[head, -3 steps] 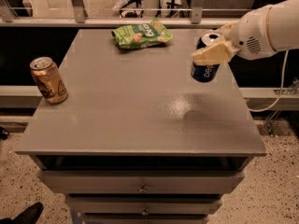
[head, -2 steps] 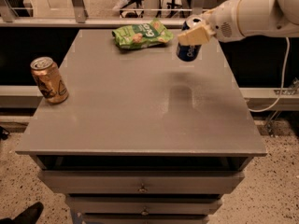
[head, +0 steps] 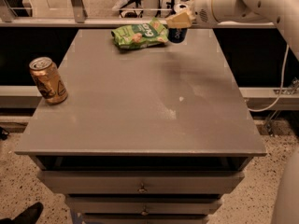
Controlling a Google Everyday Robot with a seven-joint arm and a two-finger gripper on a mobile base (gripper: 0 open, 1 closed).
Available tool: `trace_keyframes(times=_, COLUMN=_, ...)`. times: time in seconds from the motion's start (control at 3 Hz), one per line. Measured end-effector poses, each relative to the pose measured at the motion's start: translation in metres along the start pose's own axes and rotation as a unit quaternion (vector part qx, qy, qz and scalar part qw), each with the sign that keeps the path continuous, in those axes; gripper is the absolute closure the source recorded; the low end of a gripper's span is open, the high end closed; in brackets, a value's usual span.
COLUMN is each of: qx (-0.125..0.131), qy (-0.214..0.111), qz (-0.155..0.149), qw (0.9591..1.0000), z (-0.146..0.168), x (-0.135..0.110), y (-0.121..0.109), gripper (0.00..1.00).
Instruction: Move pepsi can near green rice chip bag
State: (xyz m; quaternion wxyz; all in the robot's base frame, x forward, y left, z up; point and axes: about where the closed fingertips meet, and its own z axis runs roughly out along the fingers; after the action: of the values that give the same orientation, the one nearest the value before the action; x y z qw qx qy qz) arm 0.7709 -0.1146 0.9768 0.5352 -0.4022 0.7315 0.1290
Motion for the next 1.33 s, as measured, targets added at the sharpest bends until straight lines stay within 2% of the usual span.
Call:
trace_keyframes(times=0.33, qx=0.014, qy=0.022, qz=0.005, qw=0.9997, z=0.02, x=0.017, y=-0.019, gripper=1.0)
trace_keyframes(times=0.67, qx=0.013, qy=0.029, qz=0.007, qw=0.9995, z=0.033, x=0.017, y=-0.023, gripper=1.0)
trace_keyframes(times=1.33, qx=0.018, qy=0.074, qz=0.031, qw=0.9966, z=0.046, x=0.035, y=-0.033, gripper=1.0)
